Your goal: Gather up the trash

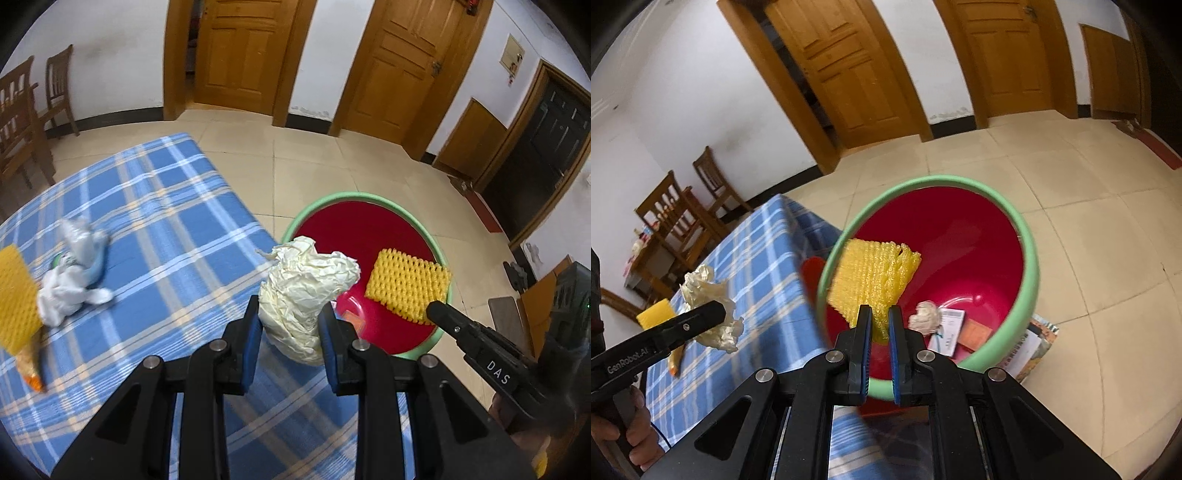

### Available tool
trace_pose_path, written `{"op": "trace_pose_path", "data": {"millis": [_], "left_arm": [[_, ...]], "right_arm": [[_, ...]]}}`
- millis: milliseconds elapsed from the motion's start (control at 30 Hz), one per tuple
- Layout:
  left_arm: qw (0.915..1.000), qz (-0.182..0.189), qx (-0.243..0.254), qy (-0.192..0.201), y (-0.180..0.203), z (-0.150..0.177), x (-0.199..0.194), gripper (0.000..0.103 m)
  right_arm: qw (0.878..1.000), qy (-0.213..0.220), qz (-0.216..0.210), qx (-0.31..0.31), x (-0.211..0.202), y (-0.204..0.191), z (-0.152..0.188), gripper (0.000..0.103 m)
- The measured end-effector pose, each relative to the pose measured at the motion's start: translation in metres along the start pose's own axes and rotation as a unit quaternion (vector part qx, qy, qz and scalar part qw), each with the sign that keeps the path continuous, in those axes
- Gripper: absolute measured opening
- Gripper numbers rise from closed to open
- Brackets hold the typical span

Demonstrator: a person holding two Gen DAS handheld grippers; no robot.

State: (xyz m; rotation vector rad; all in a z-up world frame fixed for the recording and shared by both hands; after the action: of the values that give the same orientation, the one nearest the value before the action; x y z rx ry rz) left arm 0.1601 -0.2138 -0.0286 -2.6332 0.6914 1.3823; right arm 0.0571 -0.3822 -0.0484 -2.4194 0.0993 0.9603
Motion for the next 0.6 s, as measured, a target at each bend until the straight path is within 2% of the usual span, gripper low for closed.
{"op": "trace_pose_path", "data": {"millis": [267, 300, 433, 600], "left_arm": [[0.9995, 0.015, 0.021, -0.017, 0.027, -0.008, 0.026, 0.029], [0.9994, 0.016, 0.023, -0.019, 0.03, -0.009, 0.029, 0.029], [0.999, 0.019, 0.032, -0.025, 0.041, -0.012, 0.039, 0.029], [0.9985, 0.019, 0.047, -0.022, 0.053, -0.018, 0.048, 0.029]], "right_arm": [[1.0, 0.0, 0.012, 0.016, 0.002, 0.021, -0.006, 0.011], [1.0, 0.001, 0.012, 0.017, 0.002, 0.024, -0.006, 0.013], [0.999, 0.009, 0.03, 0.023, -0.002, 0.033, -0.005, 0.028], [0.999, 0.018, 0.031, 0.031, -0.008, 0.042, -0.008, 0.029]]}}
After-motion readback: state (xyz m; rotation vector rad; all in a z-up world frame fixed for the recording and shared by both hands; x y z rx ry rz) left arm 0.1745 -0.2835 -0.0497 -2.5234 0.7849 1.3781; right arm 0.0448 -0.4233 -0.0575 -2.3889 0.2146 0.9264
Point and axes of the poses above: each gripper's, at about its wrist camera, not at the fingertips, and x roughly the way its jaws point, y to its right, z to its underside, the point moved 2 cm from there along x, roughly the way its jaws point, and after that the axes turned 7 degrees about -z, right-handed, at the moved point
